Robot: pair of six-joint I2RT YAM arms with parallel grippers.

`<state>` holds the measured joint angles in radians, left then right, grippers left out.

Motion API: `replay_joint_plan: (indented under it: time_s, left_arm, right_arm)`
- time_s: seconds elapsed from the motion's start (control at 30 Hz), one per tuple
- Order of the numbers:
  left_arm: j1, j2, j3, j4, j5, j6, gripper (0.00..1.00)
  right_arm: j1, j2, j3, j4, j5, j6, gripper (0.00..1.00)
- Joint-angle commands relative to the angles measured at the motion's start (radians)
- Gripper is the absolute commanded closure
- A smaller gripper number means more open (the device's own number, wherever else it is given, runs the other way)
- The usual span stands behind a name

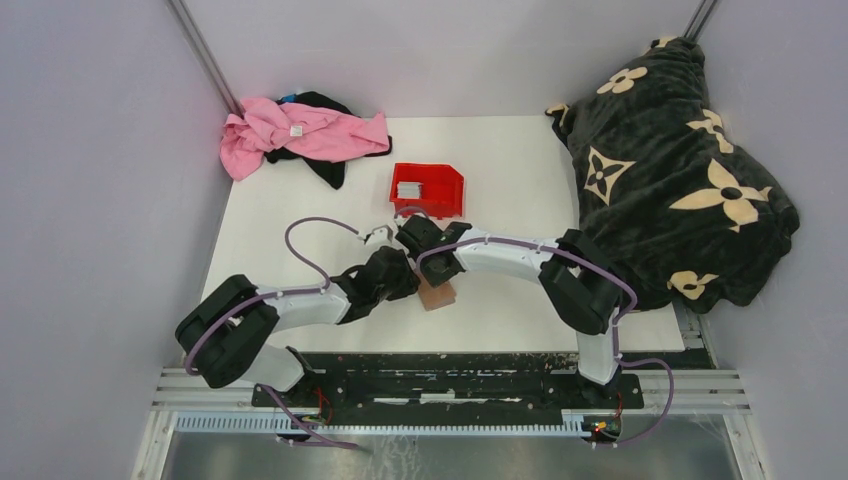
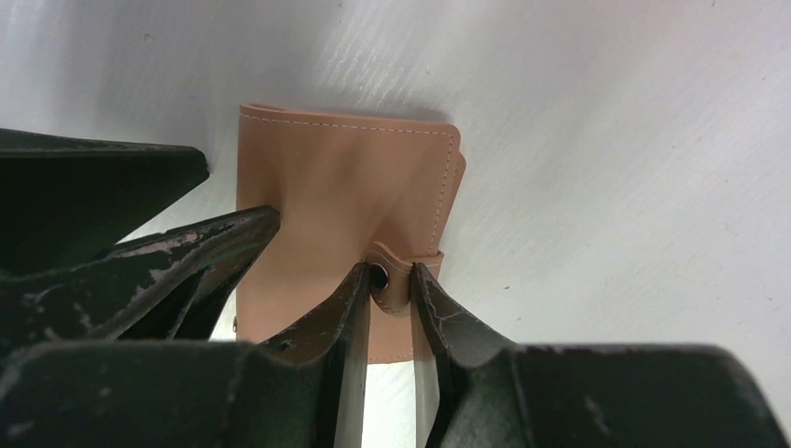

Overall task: Put the credit cards into the card holder
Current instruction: Open the card holder at the center of the board.

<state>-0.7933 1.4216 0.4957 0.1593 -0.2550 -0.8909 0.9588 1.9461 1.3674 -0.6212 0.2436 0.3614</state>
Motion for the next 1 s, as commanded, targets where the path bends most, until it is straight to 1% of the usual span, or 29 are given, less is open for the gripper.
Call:
replay_joint_plan:
  time_s: [0.0, 0.27, 0.4, 0.63, 0.8, 0.97]
  left_arm:
    - [-0.012, 0.059, 0.002, -0.141, -0.021, -0.026, 0.56]
    - [-0.022, 0.109, 0.032, -0.184, -0.032, -0.029, 0.56]
    - [-0.027, 0.121, 0.049, -0.21, -0.041, -0.031, 0.56]
    - [-0.03, 0.095, 0.068, -0.27, -0.074, -0.03, 0.54]
    - [-0.031, 0.08, 0.067, -0.292, -0.083, -0.036, 0.53]
    - [-0.031, 0.062, 0.068, -0.316, -0.097, -0.035, 0.53]
  right_arm:
    - [-0.024, -0.074, -0.012, 0.067, -0.043, 0.04, 0.8]
    - [-0.134, -0.108, -0.08, 0.13, -0.232, 0.144, 0.81]
    - [-0.193, -0.132, -0.124, 0.17, -0.302, 0.201, 0.77]
    - [-0.25, -0.147, -0.138, 0.142, -0.227, 0.183, 0.68]
    - [-0.263, -0.119, -0.099, 0.077, -0.148, 0.164, 0.66]
    - [-0.273, -0.086, -0.083, 0.043, -0.107, 0.16, 0.66]
